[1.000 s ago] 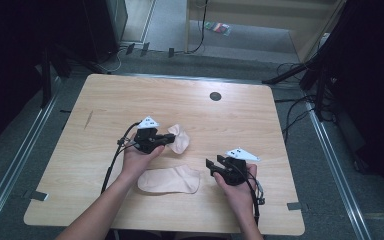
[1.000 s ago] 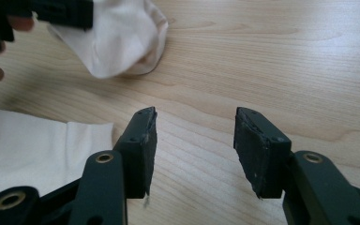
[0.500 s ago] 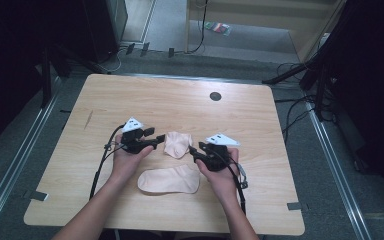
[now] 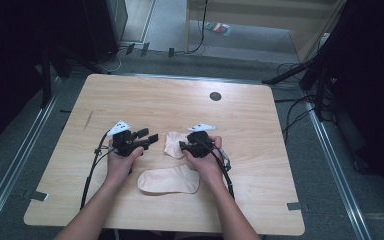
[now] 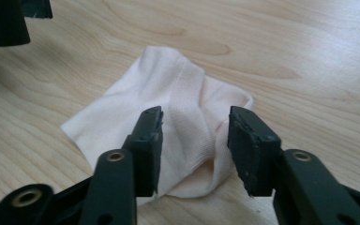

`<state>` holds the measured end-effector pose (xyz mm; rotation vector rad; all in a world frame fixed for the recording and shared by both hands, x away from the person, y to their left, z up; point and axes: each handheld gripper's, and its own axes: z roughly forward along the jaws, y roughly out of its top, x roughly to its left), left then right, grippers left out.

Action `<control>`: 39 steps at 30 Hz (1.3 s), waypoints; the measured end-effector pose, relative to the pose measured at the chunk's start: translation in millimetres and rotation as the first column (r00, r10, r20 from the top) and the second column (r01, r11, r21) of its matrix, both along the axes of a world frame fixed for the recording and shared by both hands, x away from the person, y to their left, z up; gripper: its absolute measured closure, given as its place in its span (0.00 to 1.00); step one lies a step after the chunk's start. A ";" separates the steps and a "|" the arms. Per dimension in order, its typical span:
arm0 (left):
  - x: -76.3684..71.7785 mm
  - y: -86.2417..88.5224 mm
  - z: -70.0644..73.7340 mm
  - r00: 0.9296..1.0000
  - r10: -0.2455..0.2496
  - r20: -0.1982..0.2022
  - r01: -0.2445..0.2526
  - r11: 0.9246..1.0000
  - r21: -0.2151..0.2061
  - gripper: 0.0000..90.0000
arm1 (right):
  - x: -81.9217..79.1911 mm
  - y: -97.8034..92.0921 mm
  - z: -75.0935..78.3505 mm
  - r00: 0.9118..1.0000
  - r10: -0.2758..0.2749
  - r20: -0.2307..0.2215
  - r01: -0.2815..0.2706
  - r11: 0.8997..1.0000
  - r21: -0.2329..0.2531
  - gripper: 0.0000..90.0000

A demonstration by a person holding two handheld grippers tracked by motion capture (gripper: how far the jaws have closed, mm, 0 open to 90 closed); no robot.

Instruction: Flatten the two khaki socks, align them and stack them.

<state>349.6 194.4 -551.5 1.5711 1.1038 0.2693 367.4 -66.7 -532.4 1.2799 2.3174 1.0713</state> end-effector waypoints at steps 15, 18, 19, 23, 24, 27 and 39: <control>-2.6 -1.4 0.1 1.000 -0.022 0.022 0.021 1.000 0.004 0.41 | -8.0 7.2 35.5 0.995 0.074 0.068 -0.077 0.996 0.047 0.99; -2.4 -5.7 1.0 0.998 -0.063 0.023 0.062 0.997 0.034 0.38 | -5.4 11.4 52.1 0.992 0.086 0.092 -0.091 0.994 0.056 0.99; -2.3 -7.4 1.3 0.997 -0.077 0.024 0.076 0.996 0.050 0.35 | -4.8 13.7 57.5 0.991 0.090 0.100 -0.096 0.994 0.058 0.99; -2.2 -13.2 2.5 0.995 -0.095 0.018 0.092 0.991 0.102 0.31 | -3.3 25.8 78.4 0.985 0.116 0.127 -0.125 0.990 0.063 0.99; -0.9 -16.2 2.7 0.994 -0.107 -0.001 0.106 0.987 0.118 0.28 | -3.4 28.4 82.2 0.983 0.123 0.135 -0.132 0.989 0.064 0.99; 0.2 -26.7 3.0 0.991 -0.129 -0.023 0.131 0.972 0.197 0.23 | -5.7 38.6 99.3 0.976 0.149 0.160 -0.166 0.981 0.099 0.99; -15.8 -10.2 13.1 0.984 0.138 0.110 -0.176 0.836 0.520 0.99 | -12.3 -4.1 105.6 0.977 0.129 0.167 -0.146 0.985 0.095 1.00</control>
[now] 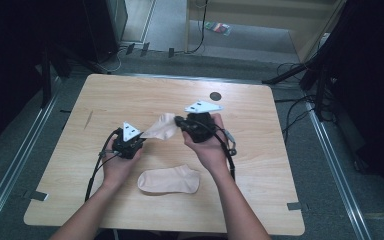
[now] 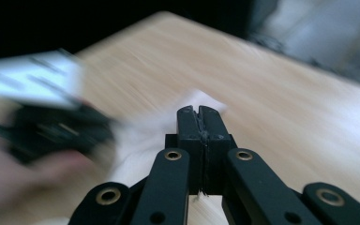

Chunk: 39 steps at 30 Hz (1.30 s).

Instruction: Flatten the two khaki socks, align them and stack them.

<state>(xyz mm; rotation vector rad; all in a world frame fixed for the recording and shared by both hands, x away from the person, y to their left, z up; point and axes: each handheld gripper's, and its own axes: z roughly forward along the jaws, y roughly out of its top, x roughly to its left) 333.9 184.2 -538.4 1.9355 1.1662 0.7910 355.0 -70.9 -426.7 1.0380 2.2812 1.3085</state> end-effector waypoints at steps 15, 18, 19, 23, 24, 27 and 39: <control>-8.4 11.0 -11.1 0.991 -0.088 -0.099 0.084 0.995 -0.047 0.65 | 25.1 -48.4 -94.2 0.986 -0.161 -0.049 0.148 0.968 -0.203 0.77; -7.1 19.5 -7.5 0.990 -0.089 -0.105 0.071 0.984 -0.163 0.59 | 27.7 -64.2 -90.1 0.960 -0.274 -0.054 0.267 0.956 -0.120 0.69; -6.1 21.4 -6.1 0.991 -0.086 -0.103 0.065 0.979 -0.192 0.59 | 27.0 -68.7 -89.8 0.956 -0.287 -0.065 0.282 0.956 -0.078 0.69; 6.4 21.4 2.6 0.992 -0.066 -0.105 0.031 0.952 -0.305 0.61 | 21.6 -73.5 -96.6 0.953 -0.284 -0.106 0.282 0.959 -0.034 0.69; 10.1 18.7 3.6 0.993 -0.062 -0.102 0.027 0.949 -0.315 0.62 | 20.8 -72.8 -99.2 0.953 -0.279 -0.118 0.277 0.960 -0.039 0.68; 22.2 6.4 4.6 0.988 -0.084 -0.131 0.041 0.951 -0.306 0.61 | 19.5 -69.2 -105.0 0.954 -0.268 -0.134 0.266 0.963 -0.033 0.67; 35.4 -27.6 -9.1 0.972 -0.103 -0.213 0.052 0.970 -0.236 0.72 | 20.1 -62.6 -110.4 0.956 -0.256 -0.145 0.252 0.967 -0.044 0.67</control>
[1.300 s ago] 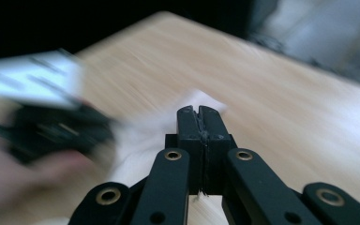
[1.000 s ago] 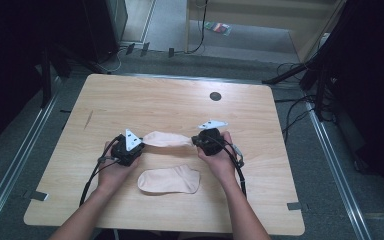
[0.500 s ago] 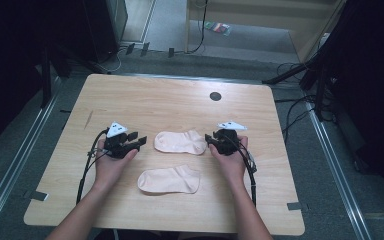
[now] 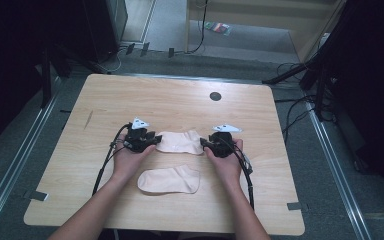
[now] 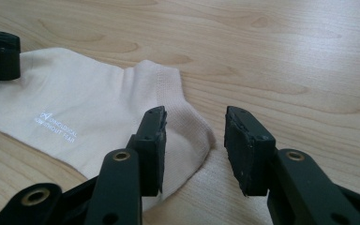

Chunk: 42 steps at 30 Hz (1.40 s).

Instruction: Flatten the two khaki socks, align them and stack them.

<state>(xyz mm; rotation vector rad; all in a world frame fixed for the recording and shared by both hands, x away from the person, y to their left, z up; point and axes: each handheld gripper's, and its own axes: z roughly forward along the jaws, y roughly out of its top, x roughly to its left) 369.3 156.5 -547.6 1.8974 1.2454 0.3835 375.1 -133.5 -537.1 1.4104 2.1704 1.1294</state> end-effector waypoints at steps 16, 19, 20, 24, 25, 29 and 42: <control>-0.2 2.1 1.5 0.999 -0.012 -0.033 0.013 1.000 0.011 0.99 | -4.0 2.1 -8.6 1.000 0.027 0.011 -0.026 0.999 -0.045 0.97; -1.5 3.5 1.5 1.000 -0.011 -0.027 0.012 1.000 0.010 0.99 | -4.6 2.2 -8.4 1.000 0.022 0.015 -0.021 0.998 -0.053 0.99; -2.0 4.3 1.7 1.000 -0.012 -0.027 0.012 1.000 0.008 0.99 | -5.0 1.8 -8.2 1.000 0.013 0.016 -0.012 0.999 -0.053 0.99; -3.5 8.9 2.1 1.000 0.004 -0.012 -0.004 1.000 0.011 1.00 | -5.4 -1.3 -8.5 1.000 0.004 0.020 -0.003 0.999 -0.043 1.00; -4.1 9.8 2.6 1.000 0.010 -0.005 -0.010 1.000 0.016 1.00 | -5.7 -2.2 -8.4 1.000 -0.005 0.021 0.006 0.999 -0.047 1.00; -5.7 14.3 5.6 1.000 0.005 0.004 -0.005 1.000 0.016 1.00 | -6.0 -6.7 -7.2 0.999 -0.026 0.023 0.027 0.999 -0.040 1.00; -25.8 18.3 27.8 0.998 -0.016 0.056 0.019 0.999 -0.047 1.00 | -17.6 -5.8 18.8 0.998 0.006 0.063 -0.006 1.000 0.009 1.00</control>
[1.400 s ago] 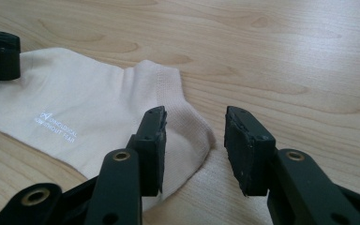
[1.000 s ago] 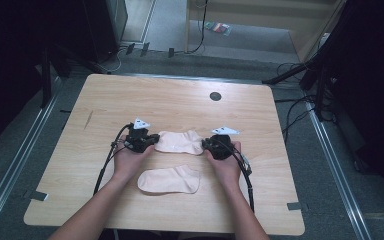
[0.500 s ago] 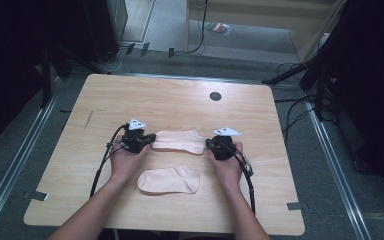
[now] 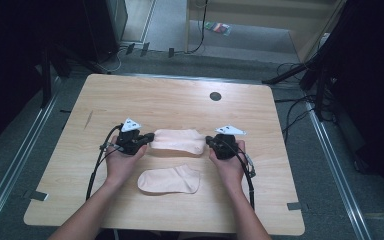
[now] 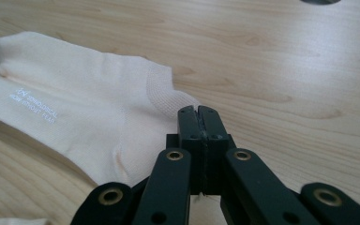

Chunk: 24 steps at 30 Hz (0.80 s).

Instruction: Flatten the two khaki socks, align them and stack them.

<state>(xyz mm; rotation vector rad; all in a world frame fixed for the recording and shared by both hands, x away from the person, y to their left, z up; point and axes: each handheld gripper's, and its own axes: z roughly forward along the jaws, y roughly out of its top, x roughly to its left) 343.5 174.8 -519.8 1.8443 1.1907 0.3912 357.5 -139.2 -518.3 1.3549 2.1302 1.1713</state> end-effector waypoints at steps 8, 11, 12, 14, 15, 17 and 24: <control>-16.8 7.5 14.2 0.999 -0.004 0.034 0.004 1.000 -0.016 1.00 | -15.9 0.5 24.3 0.999 0.027 0.037 -0.028 0.999 0.027 1.00; -23.3 9.9 18.0 0.999 -0.009 0.040 0.009 1.000 -0.016 1.00 | -22.6 1.2 30.8 0.998 0.040 0.045 -0.042 0.999 0.028 1.00; -26.8 10.1 19.5 0.999 -0.010 0.045 0.010 1.000 -0.015 1.00 | -24.2 1.4 32.1 0.998 0.041 0.047 -0.042 0.999 0.031 1.00; -32.1 11.6 21.5 0.999 -0.012 0.052 0.013 1.000 -0.013 1.00 | -28.8 1.7 35.2 0.998 0.050 0.049 -0.051 0.998 0.034 1.00; -35.1 12.6 22.4 0.999 -0.010 0.053 0.011 1.000 -0.013 1.00 | -32.2 1.9 36.9 0.997 0.055 0.052 -0.057 0.998 0.033 1.00; -41.0 15.3 23.6 0.998 -0.014 0.054 0.015 1.000 -0.020 1.00 | -38.0 2.7 39.1 0.997 0.065 0.053 -0.066 0.997 0.031 1.00; -63.0 18.5 27.6 0.998 -0.022 0.058 0.024 0.999 -0.024 1.00 | -54.6 4.5 41.6 0.994 0.093 0.057 -0.094 0.995 0.026 1.00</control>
